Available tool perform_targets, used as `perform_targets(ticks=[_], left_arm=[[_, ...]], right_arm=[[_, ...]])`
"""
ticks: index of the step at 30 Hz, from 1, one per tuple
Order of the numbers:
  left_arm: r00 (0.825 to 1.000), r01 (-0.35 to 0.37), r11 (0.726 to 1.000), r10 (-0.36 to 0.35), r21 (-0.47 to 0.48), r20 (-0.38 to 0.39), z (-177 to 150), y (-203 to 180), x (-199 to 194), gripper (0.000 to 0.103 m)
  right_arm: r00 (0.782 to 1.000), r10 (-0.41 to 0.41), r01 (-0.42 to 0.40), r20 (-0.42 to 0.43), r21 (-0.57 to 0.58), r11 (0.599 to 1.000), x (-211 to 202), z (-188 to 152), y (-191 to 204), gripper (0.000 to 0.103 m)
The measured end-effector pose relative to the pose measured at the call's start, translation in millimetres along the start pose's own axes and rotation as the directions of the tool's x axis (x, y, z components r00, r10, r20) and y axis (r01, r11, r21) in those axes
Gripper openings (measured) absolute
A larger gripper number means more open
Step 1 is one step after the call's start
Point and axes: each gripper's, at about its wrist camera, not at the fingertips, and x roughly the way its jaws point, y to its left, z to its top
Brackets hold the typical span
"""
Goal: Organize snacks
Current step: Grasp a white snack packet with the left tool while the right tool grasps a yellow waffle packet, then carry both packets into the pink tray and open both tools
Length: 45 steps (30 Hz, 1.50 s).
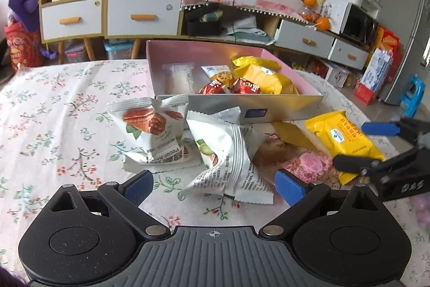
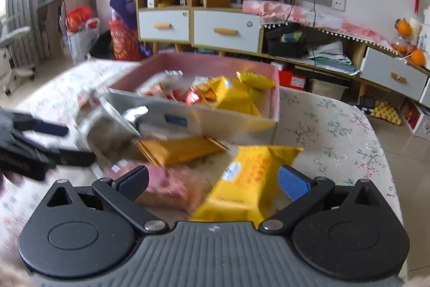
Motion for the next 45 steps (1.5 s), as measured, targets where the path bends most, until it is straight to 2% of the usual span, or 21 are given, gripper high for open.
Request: perform_targets(ticks=[5,8,12,15,20,22,27,32,36,39,45], left_arm=[[0.999,0.034,0.999,-0.034,0.034,-0.006,4.2,-3.7,7.6,0.092],[0.999,0.047,0.999,-0.047,0.020,-0.019,7.3,-4.6,12.6,0.084],[0.998,0.049,0.999,-0.048,0.008,-0.037,11.2,-8.8,18.2,0.063],[0.998,0.035,0.999,-0.034,0.007,-0.060,12.8,-10.8,20.9,0.054],[0.994,0.011,1.000,-0.011,0.002,-0.111,17.6,-12.3,22.6,0.049],[0.993,0.002,1.000,-0.002,0.000,-0.116,19.2,-12.1,22.4,0.041],[0.991,0.008,1.000,-0.010,-0.020,-0.130,21.1,-9.1,22.0,0.036],[0.991,0.021,1.000,-0.019,0.011,-0.129,20.5,-9.8,13.2,0.030],[0.991,0.013,1.000,-0.013,0.002,-0.134,22.5,-5.2,8.0,0.028],[0.991,0.015,1.000,-0.018,-0.027,-0.133,25.8,-0.3,3.7,0.028],[0.993,0.030,0.999,-0.032,-0.020,-0.110,33.9,2.2,-8.9,0.027]], right_arm=[[0.999,-0.029,0.029,-0.015,-0.030,0.999,6.0,-6.7,-2.0,0.097],[1.000,-0.030,0.030,-0.004,-0.031,0.999,5.4,-6.0,-1.2,0.092],[0.999,-0.031,0.032,-0.007,0.005,0.999,5.0,-4.8,-5.3,0.080],[0.999,-0.039,0.040,-0.023,0.042,0.998,6.4,-4.1,-12.0,0.073],[0.994,-0.079,0.082,-0.073,0.038,0.996,14.7,-9.1,-18.7,0.063],[0.993,-0.085,0.088,-0.081,0.029,0.996,15.6,-10.9,-18.6,0.059],[0.992,-0.096,0.098,-0.084,0.025,0.995,13.4,-8.7,-16.1,0.048],[0.993,-0.086,0.087,-0.086,0.015,0.996,14.8,-0.7,-12.5,0.043],[0.995,-0.064,0.064,-0.076,0.000,0.998,10.8,3.2,-9.2,0.041],[0.997,-0.040,0.041,-0.073,0.012,0.999,7.0,5.3,-7.3,0.040],[0.998,-0.012,0.015,-0.055,0.053,0.998,-1.6,13.4,-3.2,0.039]])
